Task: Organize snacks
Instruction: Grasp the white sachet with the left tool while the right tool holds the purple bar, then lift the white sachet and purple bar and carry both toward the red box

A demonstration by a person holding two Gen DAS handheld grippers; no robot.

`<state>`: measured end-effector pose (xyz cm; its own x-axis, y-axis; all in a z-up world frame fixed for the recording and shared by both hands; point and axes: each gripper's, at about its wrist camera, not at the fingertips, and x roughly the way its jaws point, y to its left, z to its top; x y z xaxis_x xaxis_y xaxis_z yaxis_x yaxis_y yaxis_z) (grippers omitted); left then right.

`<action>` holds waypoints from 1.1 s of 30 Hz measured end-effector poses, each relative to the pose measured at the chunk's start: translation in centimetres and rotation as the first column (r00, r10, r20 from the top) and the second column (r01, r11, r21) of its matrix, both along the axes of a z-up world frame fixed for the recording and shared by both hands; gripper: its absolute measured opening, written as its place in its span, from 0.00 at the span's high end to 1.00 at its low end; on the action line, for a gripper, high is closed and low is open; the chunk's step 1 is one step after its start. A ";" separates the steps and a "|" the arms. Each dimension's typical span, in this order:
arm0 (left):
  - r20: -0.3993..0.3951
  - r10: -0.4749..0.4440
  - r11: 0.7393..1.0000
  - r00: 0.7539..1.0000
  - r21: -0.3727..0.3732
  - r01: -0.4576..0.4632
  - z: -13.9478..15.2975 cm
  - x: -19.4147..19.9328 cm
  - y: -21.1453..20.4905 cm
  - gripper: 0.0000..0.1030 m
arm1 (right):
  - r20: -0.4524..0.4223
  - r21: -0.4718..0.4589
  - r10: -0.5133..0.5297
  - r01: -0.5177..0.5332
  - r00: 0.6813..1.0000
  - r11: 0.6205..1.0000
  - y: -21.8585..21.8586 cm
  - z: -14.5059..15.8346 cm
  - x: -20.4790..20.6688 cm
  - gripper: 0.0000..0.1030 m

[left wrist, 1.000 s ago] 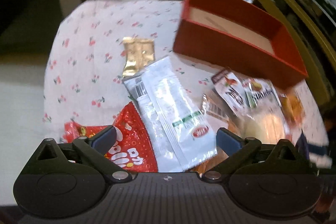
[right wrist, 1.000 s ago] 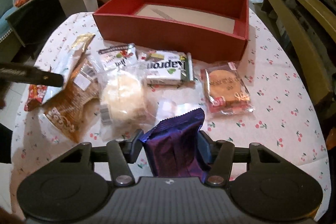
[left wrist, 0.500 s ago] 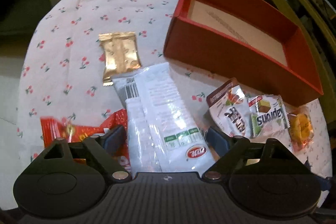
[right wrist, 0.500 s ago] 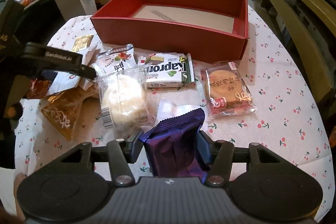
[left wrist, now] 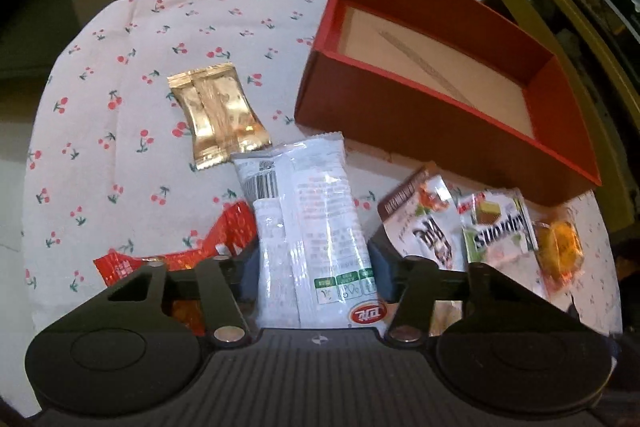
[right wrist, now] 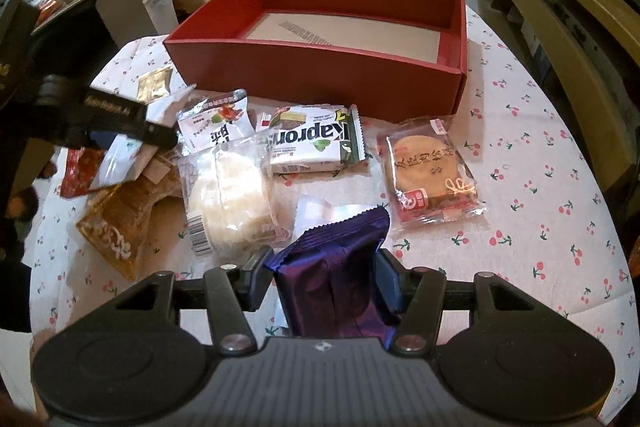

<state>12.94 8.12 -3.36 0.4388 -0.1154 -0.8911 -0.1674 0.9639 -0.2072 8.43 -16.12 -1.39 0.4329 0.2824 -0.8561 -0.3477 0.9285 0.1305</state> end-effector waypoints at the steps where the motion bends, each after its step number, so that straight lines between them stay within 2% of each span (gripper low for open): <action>1: 0.000 -0.006 1.000 1.000 -0.007 0.006 0.1 -0.3 0.0 0.45 | 0.002 0.002 0.000 0.000 1.000 1.000 0.0 0.1 0.0 0.43; 6: 0.018 -0.033 0.999 0.999 -0.014 0.033 1.3 -2.5 0.2 0.49 | 0.015 0.028 -0.018 0.017 1.000 0.999 -0.4 0.6 -0.2 0.45; 11: 0.038 -0.060 0.997 0.997 -0.039 0.062 2.4 -4.4 0.2 0.49 | 0.028 0.087 -0.051 0.048 0.998 0.995 -1.4 1.5 -0.4 0.54; 15: 0.041 -0.077 0.996 0.996 -0.052 0.079 2.2 -4.6 -0.1 0.49 | 0.006 0.090 -0.066 0.065 0.998 0.994 -2.1 1.1 -0.2 0.52; 16: 0.041 -0.079 0.995 0.996 -0.060 0.081 2.1 -4.5 -0.1 0.49 | 0.004 0.087 -0.072 0.072 0.997 0.994 -2.2 1.0 -0.1 0.50; 19: 0.040 -0.079 0.993 0.996 -0.086 0.083 2.0 -4.4 0.1 0.49 | -0.003 0.090 -0.097 0.097 0.995 0.991 -3.2 1.2 0.3 0.35; 24: 0.046 -0.101 0.987 0.994 -0.120 0.106 2.2 -4.4 0.0 0.49 | -0.052 0.156 -0.118 0.125 0.992 0.980 -4.5 1.2 0.8 0.19; 27: 0.044 -0.114 0.984 0.993 -0.132 0.119 2.1 -4.6 -0.2 0.49 | -0.056 0.142 -0.110 0.117 0.992 0.983 -4.4 1.2 0.9 0.13; 30: 0.042 -0.117 0.982 0.992 -0.143 0.122 2.1 -4.7 -0.1 0.49 | -0.100 0.145 -0.113 0.126 0.989 0.981 -4.3 0.6 0.9 0.11; 33: 0.041 -0.117 0.981 0.992 -0.152 0.122 2.1 -4.7 0.0 0.49 | -0.093 0.121 -0.096 0.107 0.991 0.987 -4.0 0.6 0.7 0.11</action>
